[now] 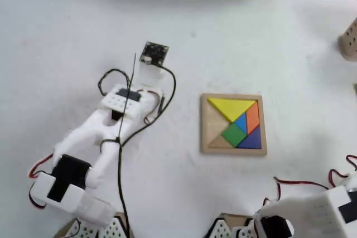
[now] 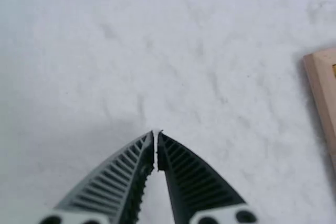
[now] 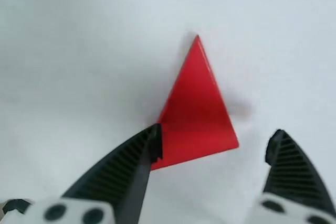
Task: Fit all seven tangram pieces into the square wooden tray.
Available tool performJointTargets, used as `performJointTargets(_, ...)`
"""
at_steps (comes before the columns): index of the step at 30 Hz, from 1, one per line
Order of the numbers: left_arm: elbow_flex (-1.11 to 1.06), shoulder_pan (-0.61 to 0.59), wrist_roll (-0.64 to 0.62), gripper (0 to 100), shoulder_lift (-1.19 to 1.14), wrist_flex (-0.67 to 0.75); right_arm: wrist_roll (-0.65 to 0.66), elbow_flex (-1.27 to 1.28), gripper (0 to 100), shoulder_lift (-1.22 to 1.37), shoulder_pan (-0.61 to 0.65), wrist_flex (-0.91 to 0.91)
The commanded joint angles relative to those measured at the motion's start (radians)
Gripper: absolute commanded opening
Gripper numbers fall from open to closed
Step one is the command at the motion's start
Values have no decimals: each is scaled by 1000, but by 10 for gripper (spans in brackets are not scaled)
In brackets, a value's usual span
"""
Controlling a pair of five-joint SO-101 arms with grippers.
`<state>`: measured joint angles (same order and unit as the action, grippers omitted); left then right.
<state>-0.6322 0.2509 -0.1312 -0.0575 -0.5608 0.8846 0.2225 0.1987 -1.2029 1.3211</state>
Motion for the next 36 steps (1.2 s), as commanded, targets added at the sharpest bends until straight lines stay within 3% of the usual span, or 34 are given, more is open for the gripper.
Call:
performJointTargets(1, 11, 12, 28, 42, 8, -8, 12, -2, 323, -130, -13, 24)
performJointTargets(8, 11, 12, 28, 42, 8, -8, 9, 164, 323, -136, -70, -44)
performJointTargets(15, 2, 13, 28, 42, 10, -8, -133, 293, 322, -128, -62, -254)
performJointTargets(22, 2, 24, 66, 42, 10, -8, -201, 301, 317, -128, -21, -297)
performJointTargets(28, 2, 24, 68, 42, 10, -8, -201, 308, 194, -127, 16, -328)
performJointTargets(36, 2, 24, 68, 42, 10, -8, -201, 304, 249, -127, 30, -363)
